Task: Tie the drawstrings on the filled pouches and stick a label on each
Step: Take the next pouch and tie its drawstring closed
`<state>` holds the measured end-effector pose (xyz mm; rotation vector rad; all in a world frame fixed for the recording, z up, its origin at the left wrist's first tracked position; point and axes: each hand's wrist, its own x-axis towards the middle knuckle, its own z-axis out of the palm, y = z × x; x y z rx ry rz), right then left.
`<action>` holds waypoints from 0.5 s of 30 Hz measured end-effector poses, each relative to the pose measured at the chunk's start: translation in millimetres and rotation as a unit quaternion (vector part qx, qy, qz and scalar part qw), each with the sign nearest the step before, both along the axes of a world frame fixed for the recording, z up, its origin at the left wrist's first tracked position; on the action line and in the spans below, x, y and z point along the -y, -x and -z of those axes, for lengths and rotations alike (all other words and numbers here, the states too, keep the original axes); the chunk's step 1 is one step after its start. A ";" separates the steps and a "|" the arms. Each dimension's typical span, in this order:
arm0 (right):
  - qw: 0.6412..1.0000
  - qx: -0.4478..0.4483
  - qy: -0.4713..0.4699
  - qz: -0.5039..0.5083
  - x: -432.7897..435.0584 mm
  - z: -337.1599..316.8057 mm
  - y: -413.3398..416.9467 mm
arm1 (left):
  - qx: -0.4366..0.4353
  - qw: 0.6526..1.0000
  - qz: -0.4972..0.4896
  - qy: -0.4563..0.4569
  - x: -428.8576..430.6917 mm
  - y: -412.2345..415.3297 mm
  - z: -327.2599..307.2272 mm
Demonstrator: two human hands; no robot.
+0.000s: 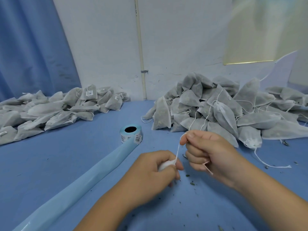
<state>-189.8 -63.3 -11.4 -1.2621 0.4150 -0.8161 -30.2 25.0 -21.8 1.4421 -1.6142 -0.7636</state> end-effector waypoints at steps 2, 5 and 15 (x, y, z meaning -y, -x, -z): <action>1.000 -0.009 0.008 0.014 -0.8 1.6 -2.0 | -0.084 0.996 0.039 -0.015 -3.4 6.0 -5.3; 0.994 -0.080 0.054 0.060 -2.4 6.3 -6.3 | -0.223 0.971 0.083 0.002 -6.9 7.9 -12.6; 0.799 -0.335 0.492 0.086 -23.5 13.1 -11.3 | -0.075 0.973 -0.167 0.141 -2.6 -2.4 -11.2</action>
